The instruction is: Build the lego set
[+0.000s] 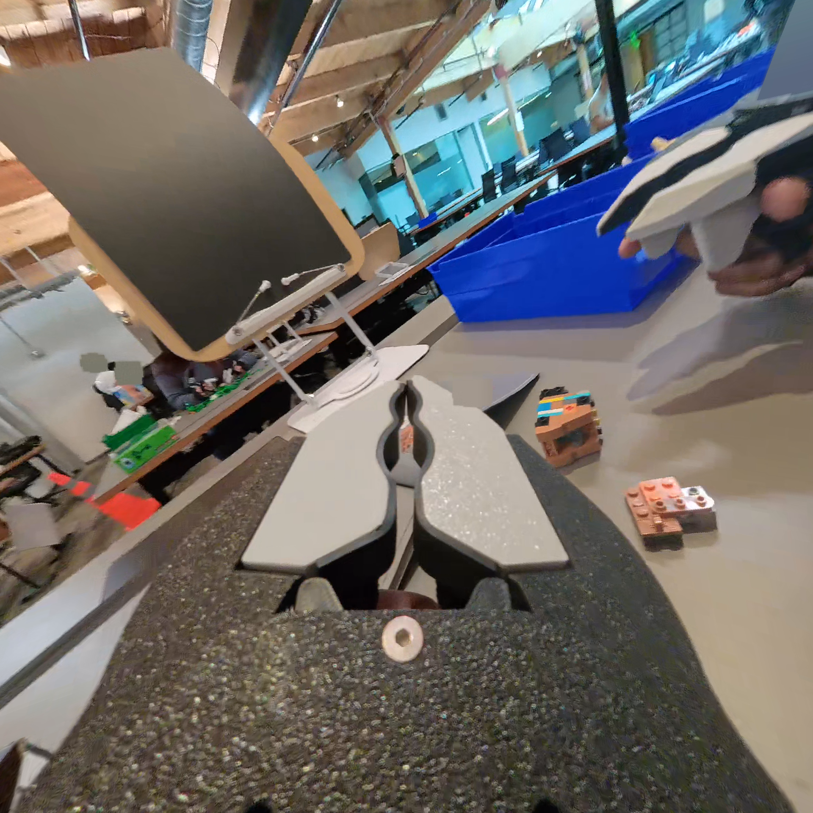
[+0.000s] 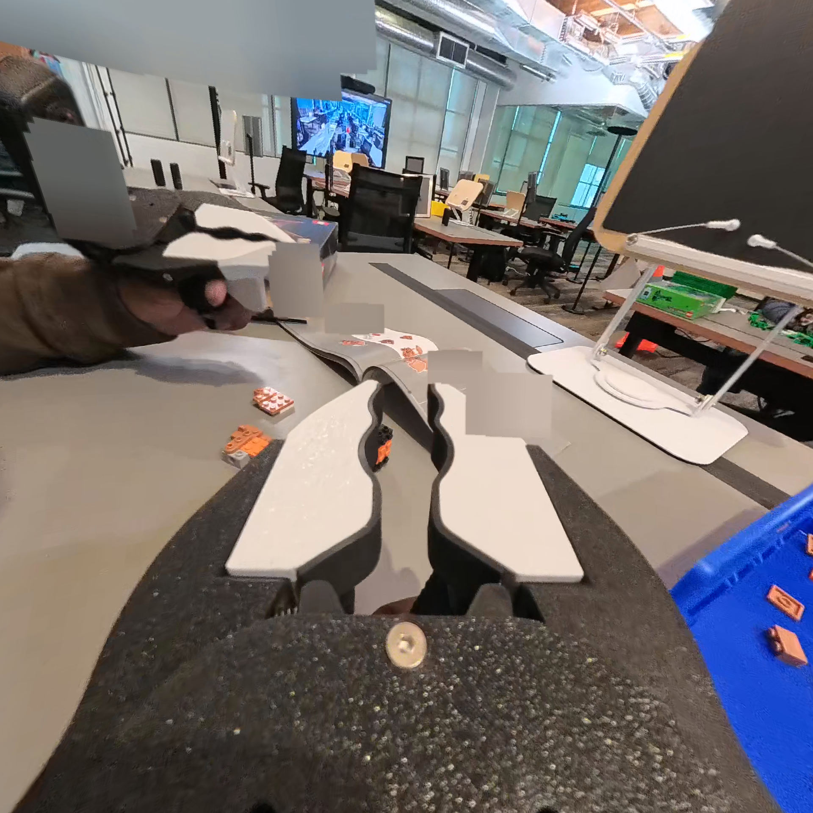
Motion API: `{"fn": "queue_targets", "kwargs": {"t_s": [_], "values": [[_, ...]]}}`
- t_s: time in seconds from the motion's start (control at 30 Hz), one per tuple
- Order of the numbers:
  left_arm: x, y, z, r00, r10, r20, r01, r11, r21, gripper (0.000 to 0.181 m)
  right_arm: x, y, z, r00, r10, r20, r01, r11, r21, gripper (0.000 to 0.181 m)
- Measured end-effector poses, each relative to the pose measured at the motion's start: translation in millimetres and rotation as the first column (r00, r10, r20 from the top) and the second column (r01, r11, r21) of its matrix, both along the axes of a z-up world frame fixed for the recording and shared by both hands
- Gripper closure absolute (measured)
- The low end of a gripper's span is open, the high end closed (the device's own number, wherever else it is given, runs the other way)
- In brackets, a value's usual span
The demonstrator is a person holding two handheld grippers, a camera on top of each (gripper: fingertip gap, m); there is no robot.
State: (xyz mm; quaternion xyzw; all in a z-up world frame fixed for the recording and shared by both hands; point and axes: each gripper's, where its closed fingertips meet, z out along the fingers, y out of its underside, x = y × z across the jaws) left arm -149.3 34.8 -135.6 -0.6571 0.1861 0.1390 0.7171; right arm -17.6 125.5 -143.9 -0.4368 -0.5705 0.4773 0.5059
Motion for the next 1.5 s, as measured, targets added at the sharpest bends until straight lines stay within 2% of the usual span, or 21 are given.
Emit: {"fn": "queue_targets", "kwargs": {"t_s": [0.3, 0.57, 0.73, 0.97, 1.07, 1.2, 1.37, 1.5], "values": [[-1, -2, -12, 0.987, -0.050, 0.153, 0.063, 0.995, -0.076, 0.181, -13, -4, -22, 0.996, 0.042, 0.076, -0.038, 0.998, -0.059, 0.169], [-9, 2, -24, 0.960, -0.048, 0.277, 0.081, 0.990, -0.112, 0.181, -8, 0, -20, 0.997, 0.048, 0.066, -0.040, 0.993, -0.114, 0.171], [-6, 3, -28, 0.964, -0.052, 0.262, 0.090, 0.987, -0.133, 0.181, -4, 2, -20, 0.996, 0.055, 0.065, -0.046, 0.989, -0.138, 0.171], [-4, 5, -31, 0.967, -0.053, 0.251, 0.094, 0.983, -0.156, 0.181, -2, -2, -22, 0.994, 0.054, 0.090, -0.047, 0.996, -0.075, 0.170], [-4, 6, -32, 0.969, -0.052, 0.243, 0.094, 0.982, -0.163, 0.181, 3, -1, -12, 0.994, 0.051, 0.095, -0.045, 0.997, -0.061, 0.169], [-2, 7, -34, 0.972, -0.051, 0.229, 0.093, 0.980, -0.176, 0.181, 26, 24, 15, 0.986, -0.003, 0.165, 0.000, 1.000, 0.017, 0.163], [-1, 8, -36, 0.974, -0.045, 0.220, 0.088, 0.978, -0.190, 0.181, 64, 87, 47, 0.945, -0.120, 0.304, 0.091, 0.990, 0.109, 0.159], [0, 8, -37, 0.977, -0.043, 0.207, 0.084, 0.977, -0.195, 0.181, 74, 114, 48, 0.921, -0.179, 0.346, 0.128, 0.978, 0.165, 0.159]]}}
